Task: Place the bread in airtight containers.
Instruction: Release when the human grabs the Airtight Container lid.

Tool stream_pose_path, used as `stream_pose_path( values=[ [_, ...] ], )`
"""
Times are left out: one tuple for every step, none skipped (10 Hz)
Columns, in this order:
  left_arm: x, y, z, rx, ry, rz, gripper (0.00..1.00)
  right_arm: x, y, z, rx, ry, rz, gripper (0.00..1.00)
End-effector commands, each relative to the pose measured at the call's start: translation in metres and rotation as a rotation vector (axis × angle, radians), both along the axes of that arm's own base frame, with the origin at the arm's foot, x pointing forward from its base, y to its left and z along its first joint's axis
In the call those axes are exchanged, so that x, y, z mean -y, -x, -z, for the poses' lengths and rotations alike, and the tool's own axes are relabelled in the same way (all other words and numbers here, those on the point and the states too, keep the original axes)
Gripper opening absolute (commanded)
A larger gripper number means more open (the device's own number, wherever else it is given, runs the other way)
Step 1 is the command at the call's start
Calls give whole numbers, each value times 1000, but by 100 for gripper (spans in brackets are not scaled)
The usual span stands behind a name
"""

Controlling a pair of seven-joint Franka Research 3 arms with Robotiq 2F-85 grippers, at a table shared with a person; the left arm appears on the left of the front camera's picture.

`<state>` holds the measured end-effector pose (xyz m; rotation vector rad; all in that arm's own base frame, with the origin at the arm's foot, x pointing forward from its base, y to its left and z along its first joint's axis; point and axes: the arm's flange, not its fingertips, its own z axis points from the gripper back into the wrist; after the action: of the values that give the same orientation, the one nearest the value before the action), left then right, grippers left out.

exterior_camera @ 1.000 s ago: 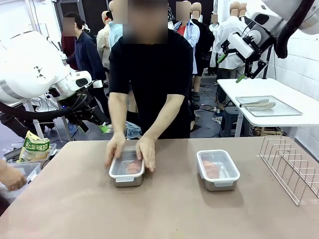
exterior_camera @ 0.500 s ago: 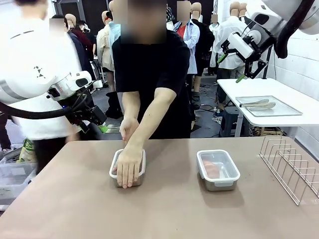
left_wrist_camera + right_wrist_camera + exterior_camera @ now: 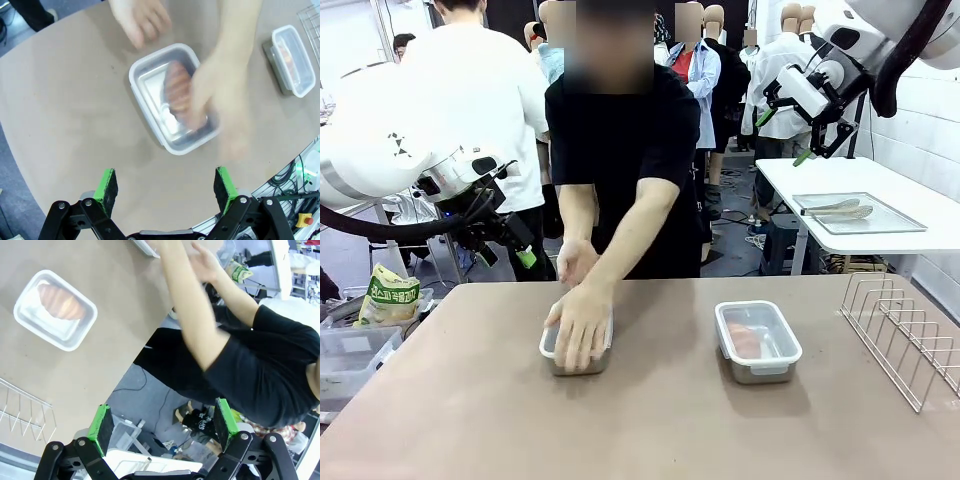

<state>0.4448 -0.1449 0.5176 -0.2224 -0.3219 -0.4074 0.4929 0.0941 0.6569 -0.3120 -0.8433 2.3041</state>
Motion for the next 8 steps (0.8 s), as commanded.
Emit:
stream_pose_path(
  values=[
    [-1,-1,-1,3,0,-2,100,-1,-1,3,7,-13,10,100],
    [-1,-1,-1,3,0,-2,100,-1,-1,3,7,-13,10,100],
    [-1,-1,-1,3,0,-2,100,-1,-1,3,7,-13,10,100],
    [-1,-1,-1,3,0,-2,100,-1,-1,3,7,-13,10,100],
    [-1,-1,-1,3,0,-2,100,-1,-1,3,7,-13,10,100],
    [-1,-1,-1,3,0,-2,100,-1,-1,3,7,-13,10,100],
    [-1,-1,-1,3,0,-2,100,-1,-1,3,7,-13,10,100],
    [-1,-1,-1,3,0,-2,100,-1,-1,3,7,-13,10,100]
  ],
)
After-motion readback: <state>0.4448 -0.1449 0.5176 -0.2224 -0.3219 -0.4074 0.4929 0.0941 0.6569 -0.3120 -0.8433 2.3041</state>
